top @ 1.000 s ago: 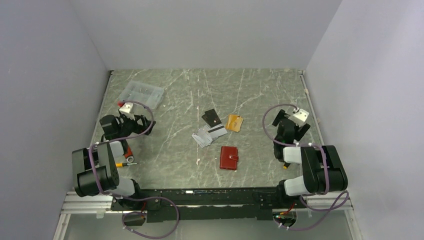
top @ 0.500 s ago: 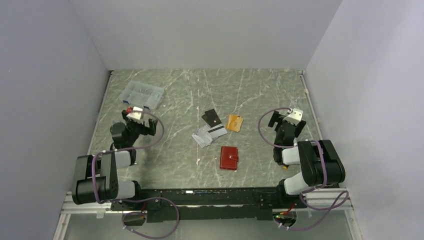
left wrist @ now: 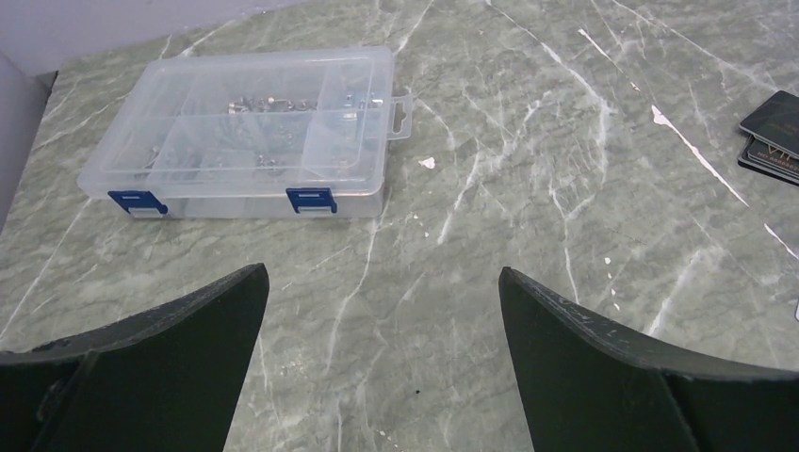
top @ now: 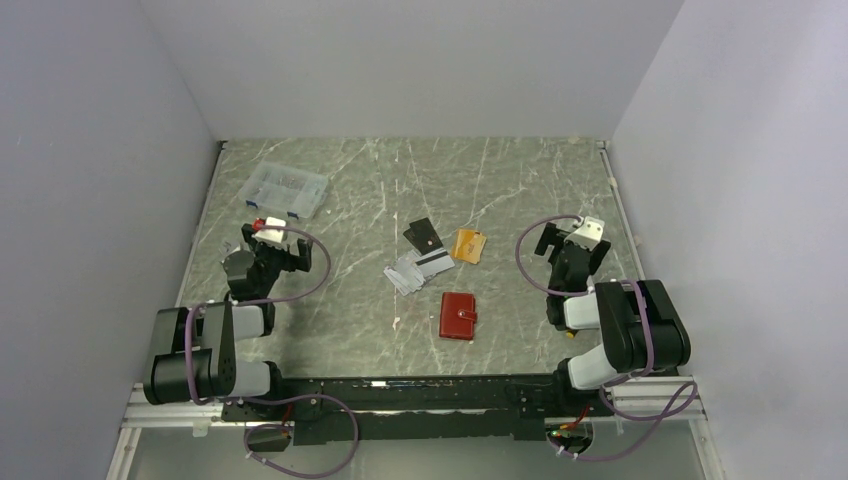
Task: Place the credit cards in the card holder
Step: Reset both arms
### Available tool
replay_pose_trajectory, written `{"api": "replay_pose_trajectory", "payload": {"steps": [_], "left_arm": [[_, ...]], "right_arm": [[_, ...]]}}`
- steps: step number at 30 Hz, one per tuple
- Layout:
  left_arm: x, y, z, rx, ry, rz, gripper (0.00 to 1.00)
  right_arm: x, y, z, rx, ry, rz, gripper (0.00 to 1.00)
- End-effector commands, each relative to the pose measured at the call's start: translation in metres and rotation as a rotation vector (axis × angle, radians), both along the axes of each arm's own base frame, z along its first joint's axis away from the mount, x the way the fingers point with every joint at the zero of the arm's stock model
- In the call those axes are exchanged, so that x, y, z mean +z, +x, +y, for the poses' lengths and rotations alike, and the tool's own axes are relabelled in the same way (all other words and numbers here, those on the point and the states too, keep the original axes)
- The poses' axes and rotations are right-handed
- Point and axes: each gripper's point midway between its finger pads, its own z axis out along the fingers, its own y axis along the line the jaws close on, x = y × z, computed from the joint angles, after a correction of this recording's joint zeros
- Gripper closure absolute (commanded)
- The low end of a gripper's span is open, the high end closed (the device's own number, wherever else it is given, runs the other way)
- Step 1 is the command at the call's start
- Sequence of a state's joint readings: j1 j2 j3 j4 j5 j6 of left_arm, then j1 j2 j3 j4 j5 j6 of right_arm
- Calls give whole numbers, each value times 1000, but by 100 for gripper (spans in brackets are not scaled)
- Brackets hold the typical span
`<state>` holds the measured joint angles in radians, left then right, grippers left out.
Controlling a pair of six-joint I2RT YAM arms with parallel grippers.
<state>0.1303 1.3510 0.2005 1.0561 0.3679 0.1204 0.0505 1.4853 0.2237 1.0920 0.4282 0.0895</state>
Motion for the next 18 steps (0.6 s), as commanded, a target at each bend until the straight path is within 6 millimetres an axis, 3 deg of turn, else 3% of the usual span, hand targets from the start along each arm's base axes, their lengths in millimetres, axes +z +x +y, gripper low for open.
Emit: {"api": "replay_pose_trajectory", "payload": {"steps": [1,18], "left_arm": [[12,4,1,5,13,-47,1],[11,7,2,11,20,-33,1]], "right_arm": [[16,7,-1,0,6,-56,0],[16,7,-1,0,6,-56,0]]}}
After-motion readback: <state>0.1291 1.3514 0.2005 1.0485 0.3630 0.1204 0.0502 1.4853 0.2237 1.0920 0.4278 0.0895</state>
